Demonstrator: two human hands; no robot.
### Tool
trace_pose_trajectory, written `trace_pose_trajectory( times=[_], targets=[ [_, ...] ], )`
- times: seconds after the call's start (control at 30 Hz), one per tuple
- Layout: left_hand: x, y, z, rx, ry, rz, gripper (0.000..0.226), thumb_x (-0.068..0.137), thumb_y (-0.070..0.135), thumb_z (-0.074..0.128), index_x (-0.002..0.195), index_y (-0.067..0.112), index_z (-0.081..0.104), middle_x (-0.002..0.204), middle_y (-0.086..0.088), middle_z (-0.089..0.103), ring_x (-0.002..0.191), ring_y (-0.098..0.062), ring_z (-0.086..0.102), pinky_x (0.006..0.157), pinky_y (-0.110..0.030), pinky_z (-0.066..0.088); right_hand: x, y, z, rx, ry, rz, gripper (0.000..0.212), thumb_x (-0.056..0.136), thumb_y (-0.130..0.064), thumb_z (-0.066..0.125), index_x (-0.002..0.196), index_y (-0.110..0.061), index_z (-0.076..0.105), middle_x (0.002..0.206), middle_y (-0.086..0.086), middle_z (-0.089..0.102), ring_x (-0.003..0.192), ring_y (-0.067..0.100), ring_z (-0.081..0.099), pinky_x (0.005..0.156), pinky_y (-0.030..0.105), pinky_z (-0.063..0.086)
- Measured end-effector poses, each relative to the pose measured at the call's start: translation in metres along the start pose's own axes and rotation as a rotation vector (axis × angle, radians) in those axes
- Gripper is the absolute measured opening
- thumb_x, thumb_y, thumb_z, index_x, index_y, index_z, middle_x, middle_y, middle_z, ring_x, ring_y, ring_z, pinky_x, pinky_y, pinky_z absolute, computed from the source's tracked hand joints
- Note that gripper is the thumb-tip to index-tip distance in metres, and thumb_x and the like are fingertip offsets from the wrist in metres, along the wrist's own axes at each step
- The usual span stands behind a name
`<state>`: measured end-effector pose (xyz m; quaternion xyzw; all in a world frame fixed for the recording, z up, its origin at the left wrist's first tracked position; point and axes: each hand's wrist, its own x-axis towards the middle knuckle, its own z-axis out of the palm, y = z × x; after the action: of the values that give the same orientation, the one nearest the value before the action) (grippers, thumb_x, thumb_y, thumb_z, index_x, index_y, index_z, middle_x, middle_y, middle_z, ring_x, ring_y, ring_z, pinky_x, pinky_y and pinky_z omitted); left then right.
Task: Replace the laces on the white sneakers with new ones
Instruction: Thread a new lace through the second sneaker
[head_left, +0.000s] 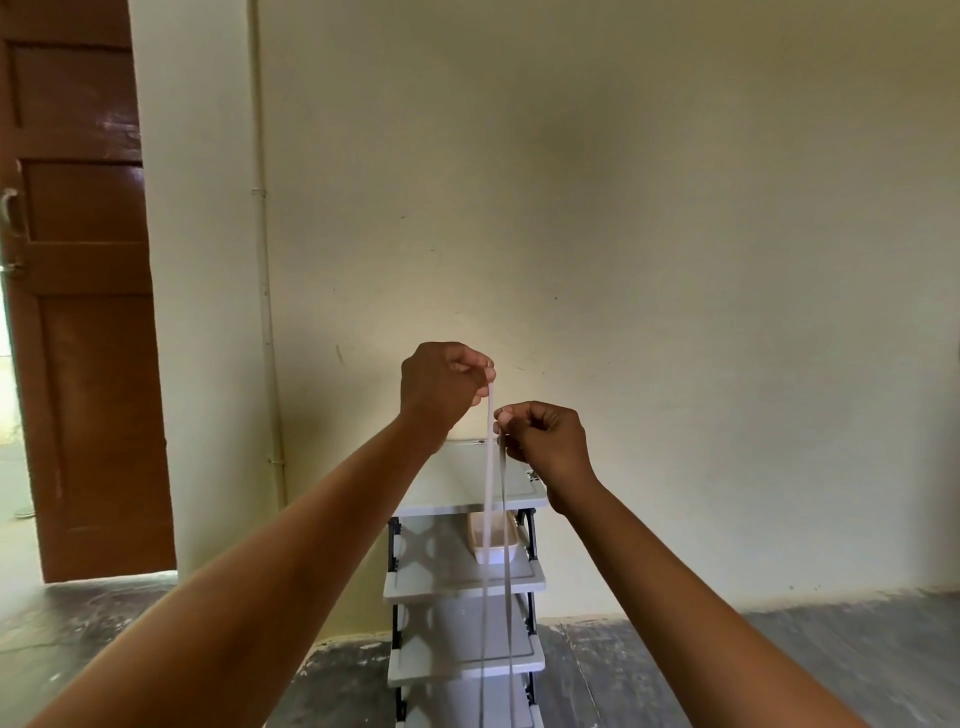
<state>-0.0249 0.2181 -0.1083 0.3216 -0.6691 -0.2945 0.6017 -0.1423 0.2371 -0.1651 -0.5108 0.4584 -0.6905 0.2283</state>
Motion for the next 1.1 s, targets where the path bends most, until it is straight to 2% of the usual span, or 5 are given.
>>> trace_pose_trajectory(
  times=[0.5, 0.7, 0.77, 0.97, 1.1],
  targets=[
    [0.008, -0.019, 0.0, -0.01, -0.027, 0.039, 0.012, 0.088, 0.0, 0.056, 0.082, 0.008, 0.062, 0.074, -0.004, 0.065, 0.066, -0.016, 0.062, 0.068, -0.026, 0.055, 0.001, 0.02, 0.002, 0.091, -0.071, 0.075, 0.018, 0.093, -0.001, 0.05, 0.084, -0.006, 0.064, 0.071, 0.006, 0.064, 0.056, 0.013, 0.058, 0.055, 0.017, 0.052],
    [-0.009, -0.071, 0.007, -0.013, -0.025, -0.197, 0.027, 0.09, 0.004, 0.032, 0.078, 0.023, 0.046, 0.067, -0.002, 0.047, 0.04, -0.01, 0.037, 0.038, -0.014, 0.034, -0.012, 0.082, -0.005, -0.158, -0.006, 0.199, 0.026, 0.093, -0.007, 0.039, 0.077, -0.023, 0.052, 0.074, -0.006, 0.046, 0.06, 0.007, 0.039, 0.053, 0.02, 0.03],
    [-0.021, -0.105, 0.014, 0.054, -0.024, -0.245, 0.028, 0.089, 0.006, 0.033, 0.075, 0.026, 0.048, 0.064, 0.001, 0.044, 0.042, -0.008, 0.031, 0.04, -0.014, 0.024, -0.022, 0.112, -0.012, -0.269, -0.052, 0.239, 0.021, 0.091, -0.009, 0.041, 0.078, -0.018, 0.055, 0.07, -0.005, 0.046, 0.058, 0.008, 0.037, 0.051, 0.021, 0.026],
    [-0.091, -0.221, 0.028, 0.217, -0.195, -0.331, 0.019, 0.093, 0.014, 0.052, 0.079, 0.025, 0.059, 0.078, 0.011, 0.057, 0.07, -0.006, 0.051, 0.058, -0.02, 0.038, -0.08, 0.23, -0.043, -0.522, -0.231, 0.406, 0.022, 0.091, -0.015, 0.051, 0.069, -0.017, 0.054, 0.068, -0.003, 0.051, 0.062, 0.013, 0.046, 0.054, 0.021, 0.039],
    [-0.132, -0.292, 0.033, 0.348, -0.364, -0.404, 0.008, 0.089, 0.014, 0.061, 0.084, 0.01, 0.067, 0.073, -0.003, 0.06, 0.067, -0.014, 0.052, 0.067, -0.025, 0.039, -0.126, 0.308, -0.059, -0.737, -0.411, 0.566, 0.018, 0.088, -0.024, 0.058, 0.072, -0.016, 0.055, 0.071, -0.001, 0.055, 0.075, 0.018, 0.053, 0.062, 0.026, 0.036]
  ],
)
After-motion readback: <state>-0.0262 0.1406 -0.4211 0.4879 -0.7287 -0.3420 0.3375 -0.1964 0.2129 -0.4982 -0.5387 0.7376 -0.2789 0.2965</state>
